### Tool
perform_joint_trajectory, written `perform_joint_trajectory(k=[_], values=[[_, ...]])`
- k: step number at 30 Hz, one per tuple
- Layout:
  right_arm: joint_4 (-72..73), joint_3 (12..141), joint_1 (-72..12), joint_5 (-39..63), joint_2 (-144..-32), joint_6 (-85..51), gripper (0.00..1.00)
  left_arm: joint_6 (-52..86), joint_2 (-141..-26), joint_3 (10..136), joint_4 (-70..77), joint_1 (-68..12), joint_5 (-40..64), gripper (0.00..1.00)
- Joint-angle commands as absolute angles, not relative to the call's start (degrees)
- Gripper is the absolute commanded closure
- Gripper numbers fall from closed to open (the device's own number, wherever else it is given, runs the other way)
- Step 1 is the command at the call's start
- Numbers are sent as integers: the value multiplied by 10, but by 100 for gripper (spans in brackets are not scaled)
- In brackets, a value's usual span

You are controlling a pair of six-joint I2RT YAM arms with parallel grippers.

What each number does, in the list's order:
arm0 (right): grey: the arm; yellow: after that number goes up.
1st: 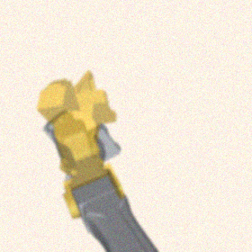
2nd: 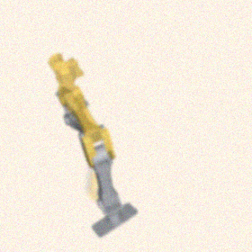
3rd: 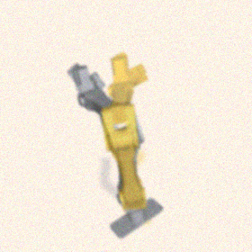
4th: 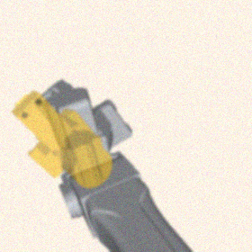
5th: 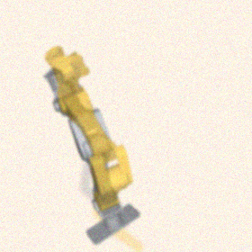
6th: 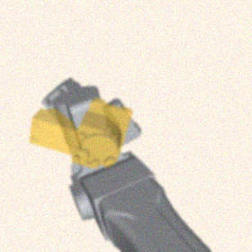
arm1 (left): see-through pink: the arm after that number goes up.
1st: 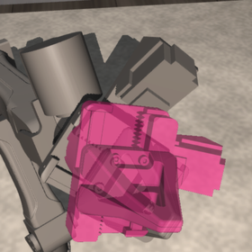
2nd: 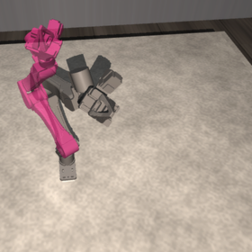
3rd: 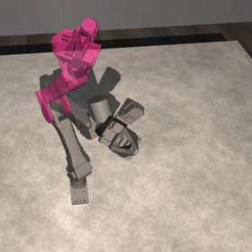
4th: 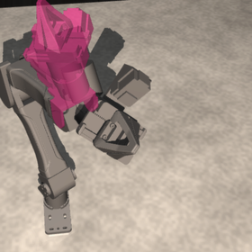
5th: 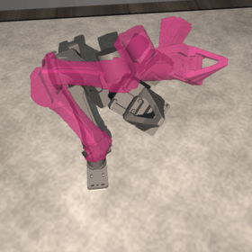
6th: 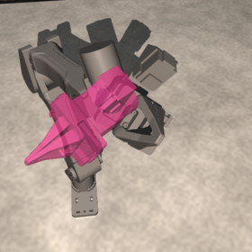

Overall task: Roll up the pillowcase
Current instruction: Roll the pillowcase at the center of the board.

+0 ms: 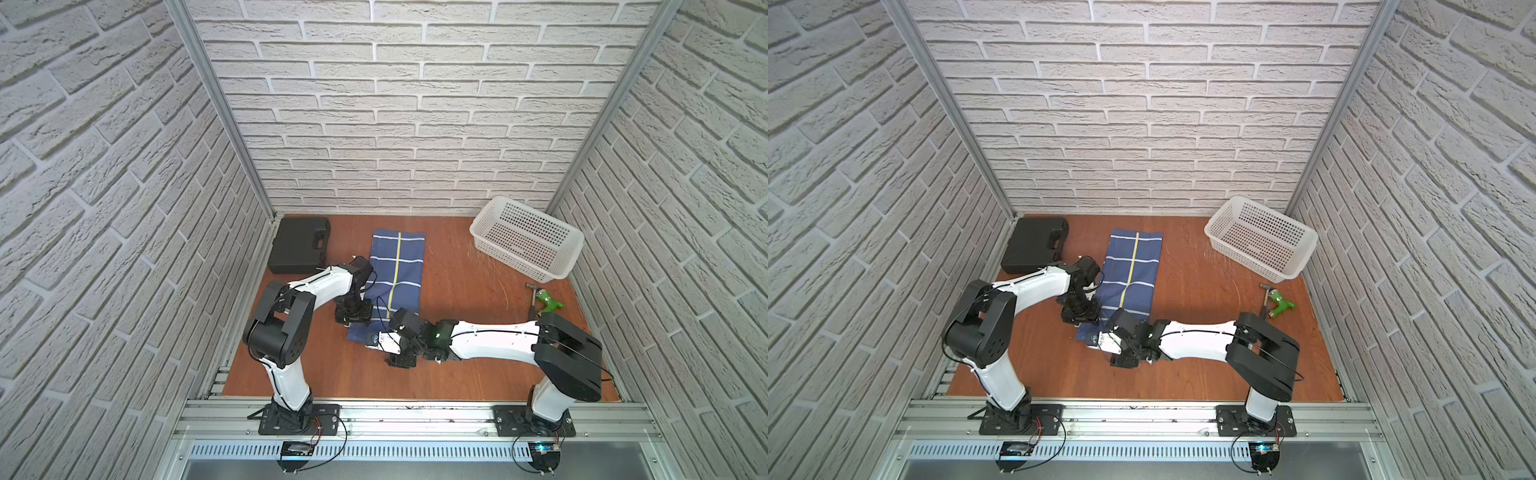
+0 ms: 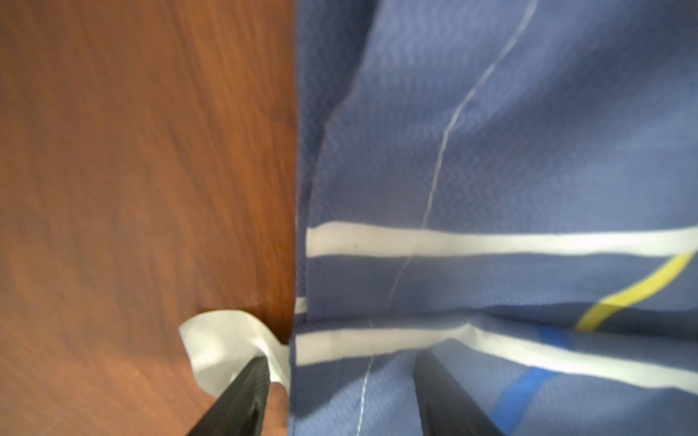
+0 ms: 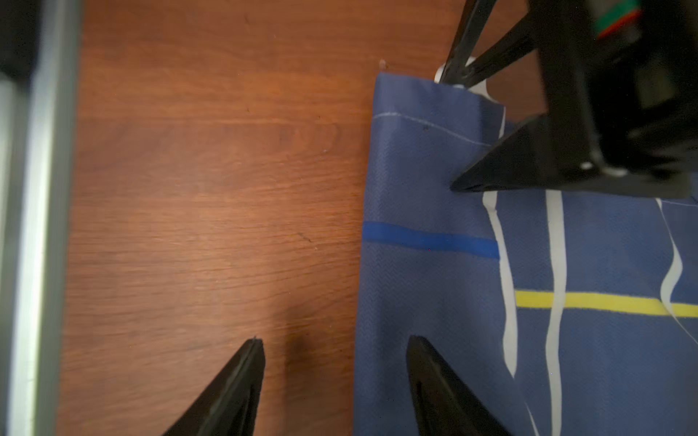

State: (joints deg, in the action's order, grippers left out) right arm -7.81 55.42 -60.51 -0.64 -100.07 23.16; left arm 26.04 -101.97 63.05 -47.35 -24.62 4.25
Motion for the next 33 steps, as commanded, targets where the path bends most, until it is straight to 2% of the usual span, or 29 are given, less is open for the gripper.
perform_joint_trajectory(k=[1,4,7,9,14,16,20,25,33], values=[[-59,571,-608,-95,-1026,271,35,246,-1029,637,-474,-239,43,35],[-65,575,-615,-127,-1045,290,36,242,-1026,635,-473,-235,45,35],[-74,578,-625,-151,-1061,312,41,238,-1023,635,-474,-231,47,35],[-85,582,-627,-163,-1067,312,50,237,-1021,635,-476,-230,48,35],[-118,594,-628,-140,-1043,289,80,232,-1007,641,-486,-227,48,35],[-147,607,-627,-116,-1032,270,86,231,-997,649,-494,-227,43,35],[-209,643,-618,-16,-1008,189,90,227,-976,673,-517,-225,27,34],[-271,686,-583,158,-1007,82,92,224,-941,716,-549,-224,-6,33],[-327,740,-487,373,-1049,28,92,226,-903,752,-581,-224,-31,33]])
